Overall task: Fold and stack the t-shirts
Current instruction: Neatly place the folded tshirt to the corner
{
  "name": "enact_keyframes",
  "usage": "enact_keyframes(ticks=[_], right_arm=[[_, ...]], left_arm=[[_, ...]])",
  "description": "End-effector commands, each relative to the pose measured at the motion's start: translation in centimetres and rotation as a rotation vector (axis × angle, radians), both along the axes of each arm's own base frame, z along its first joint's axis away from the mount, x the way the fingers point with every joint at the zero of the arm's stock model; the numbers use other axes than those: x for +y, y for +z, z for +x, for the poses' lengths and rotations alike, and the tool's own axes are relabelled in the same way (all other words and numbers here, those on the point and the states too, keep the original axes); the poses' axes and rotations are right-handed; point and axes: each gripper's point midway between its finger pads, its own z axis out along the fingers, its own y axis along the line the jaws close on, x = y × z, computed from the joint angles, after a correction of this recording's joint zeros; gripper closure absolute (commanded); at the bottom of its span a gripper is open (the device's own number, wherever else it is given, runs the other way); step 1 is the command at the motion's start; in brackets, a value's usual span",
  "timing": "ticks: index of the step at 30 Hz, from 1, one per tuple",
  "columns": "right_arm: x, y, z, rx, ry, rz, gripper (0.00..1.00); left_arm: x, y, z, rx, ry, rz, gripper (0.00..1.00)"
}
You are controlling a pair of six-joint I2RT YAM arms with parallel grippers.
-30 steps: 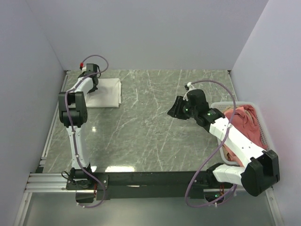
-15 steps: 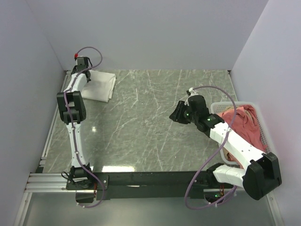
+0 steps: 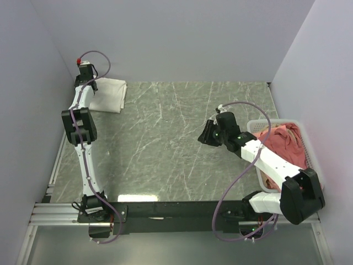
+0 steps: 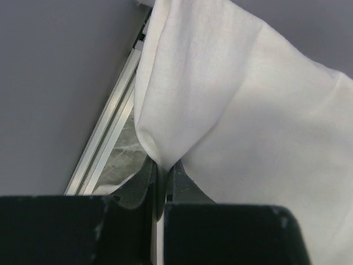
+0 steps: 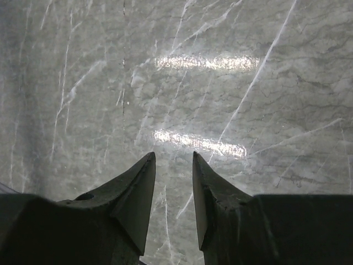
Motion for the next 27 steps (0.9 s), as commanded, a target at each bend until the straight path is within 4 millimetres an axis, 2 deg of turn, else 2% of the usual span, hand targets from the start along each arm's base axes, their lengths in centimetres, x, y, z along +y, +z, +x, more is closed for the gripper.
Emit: enact_keyframes(ticks=[1,8,13,17,19,20,21,23,24,27], right_arm=[[0.6,2.3,1.9,-0.07,-0.009,0.033,0.6],[0.8,1.6,2.3,-0.056,-0.015,0.025,0.6],[0.8,1.4,2.4,-0.051,-0.016,0.024,0.6],[0.9,1.3,2.4,-0.052,-0.013,0.026,0.6],[0.9,1.3,2.3,-0.055,-0.012,0.027,0.6],[0.9,1.4,2.4,-0.061,-0.01,0.027,0.6],[0.8,1.3,2.3,-0.057,-0.011,0.026,0.59],[0.8,1.5,2.3,-0.065,-0.014,0.028,0.59],[0.7,1.3,2.2,-0.063,-0.014,0.025,0.59],[0.5,1.7,2.2,-0.077,-0.024,0.027,0.59]], left_arm=[[0.5,1.3,1.6,-0.067,-0.022,0.012,0.99],[1.6,1.2,1.6,-0.082,-0.002,0.011,0.96],[2.3,2.1,1.7,-0.111,0.015,0.007,0.91],[2.9,3.1,1.5,-0.147,0.06,0.01,0.64],[3.5,4.1,1.1,-0.169,0.102,0.015,0.56],[3.7,4.7,1.0,-0.188,0.12,0.019,0.48],[3.6,5.8,0.9,-0.207,0.128,0.021,0.34],[3.8,7.3,0.6,-0.245,0.151,0.017,0.29],[3.6,8.7,0.5,-0.273,0.154,0.016,0.28],[2.7,11.2,0.2,-0.336,0.15,-0.02,0.28]])
